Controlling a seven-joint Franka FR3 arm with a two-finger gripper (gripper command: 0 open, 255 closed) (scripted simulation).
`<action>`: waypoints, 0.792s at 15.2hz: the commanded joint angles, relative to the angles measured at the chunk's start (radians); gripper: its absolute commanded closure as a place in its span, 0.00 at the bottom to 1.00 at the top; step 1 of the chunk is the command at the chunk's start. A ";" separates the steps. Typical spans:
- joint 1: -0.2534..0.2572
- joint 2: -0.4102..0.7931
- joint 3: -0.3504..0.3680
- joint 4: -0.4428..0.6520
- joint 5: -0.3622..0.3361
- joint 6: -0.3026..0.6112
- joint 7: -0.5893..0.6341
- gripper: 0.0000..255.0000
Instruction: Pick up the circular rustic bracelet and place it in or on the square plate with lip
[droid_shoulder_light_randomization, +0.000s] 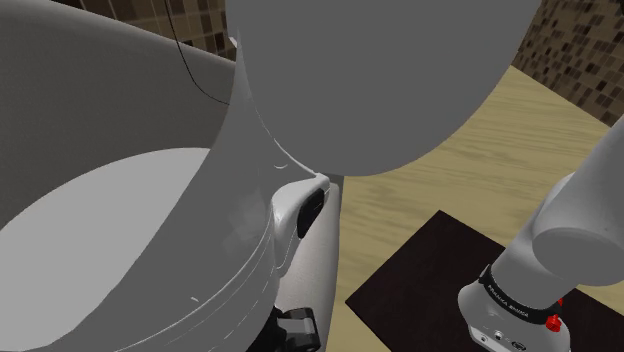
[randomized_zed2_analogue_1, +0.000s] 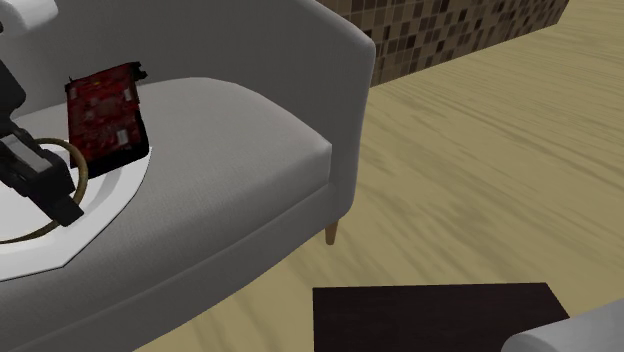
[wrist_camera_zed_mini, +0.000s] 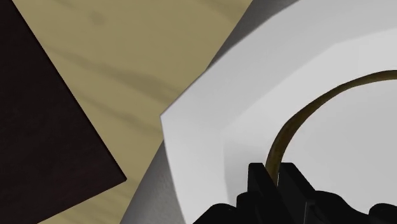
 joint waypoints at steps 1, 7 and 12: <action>0.000 0.000 0.000 0.000 0.000 0.000 0.000 1.00; 0.000 0.000 0.000 0.000 0.000 0.000 0.000 0.00; -0.004 -0.005 -0.001 0.125 0.004 -0.127 -0.003 0.00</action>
